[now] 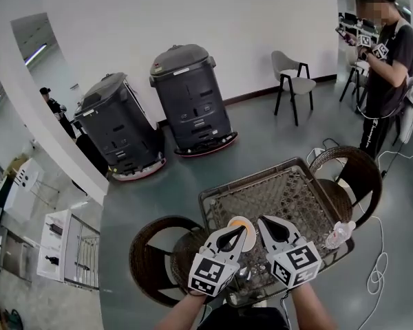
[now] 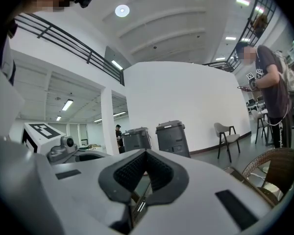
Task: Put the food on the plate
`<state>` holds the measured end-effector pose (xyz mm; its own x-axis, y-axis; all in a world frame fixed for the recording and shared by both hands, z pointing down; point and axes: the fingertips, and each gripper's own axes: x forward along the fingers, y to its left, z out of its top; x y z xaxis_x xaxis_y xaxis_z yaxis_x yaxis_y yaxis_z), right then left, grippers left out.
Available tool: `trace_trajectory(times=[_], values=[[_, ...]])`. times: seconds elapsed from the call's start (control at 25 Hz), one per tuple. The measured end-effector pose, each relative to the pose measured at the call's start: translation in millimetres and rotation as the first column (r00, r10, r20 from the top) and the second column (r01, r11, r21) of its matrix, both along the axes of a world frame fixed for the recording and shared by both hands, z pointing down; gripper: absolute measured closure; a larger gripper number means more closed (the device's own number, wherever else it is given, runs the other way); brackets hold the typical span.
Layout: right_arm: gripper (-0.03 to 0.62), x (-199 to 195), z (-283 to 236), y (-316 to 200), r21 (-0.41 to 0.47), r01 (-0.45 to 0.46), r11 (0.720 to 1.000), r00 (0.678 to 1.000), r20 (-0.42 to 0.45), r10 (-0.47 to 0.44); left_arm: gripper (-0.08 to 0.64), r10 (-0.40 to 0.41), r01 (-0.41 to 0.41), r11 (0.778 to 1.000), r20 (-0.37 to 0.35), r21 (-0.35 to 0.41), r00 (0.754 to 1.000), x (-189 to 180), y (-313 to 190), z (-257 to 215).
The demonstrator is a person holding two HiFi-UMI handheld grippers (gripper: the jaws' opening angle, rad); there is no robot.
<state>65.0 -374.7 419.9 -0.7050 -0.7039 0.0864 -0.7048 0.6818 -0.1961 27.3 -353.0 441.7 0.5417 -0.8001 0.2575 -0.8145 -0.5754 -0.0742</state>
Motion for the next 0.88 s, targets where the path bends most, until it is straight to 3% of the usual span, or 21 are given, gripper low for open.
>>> trace_trajectory(times=[0.36,0.88], values=[[0.588,-10.3,-12.4,-2.5,0.013,-0.049,0.999,0.998,-0.024,0.049,0.551,0.078,-0.077,0.997,-0.077,0.01,0.994,-2.2,5.4,-23.4],[0.588,-22.7,-18.6,-4.1,0.037,-0.074,0.997,0.995,-0.071,0.077,0.551,0.151,-0.15,0.988,-0.134,0.016,0.979,-8.6,-3.4,-31.9]])
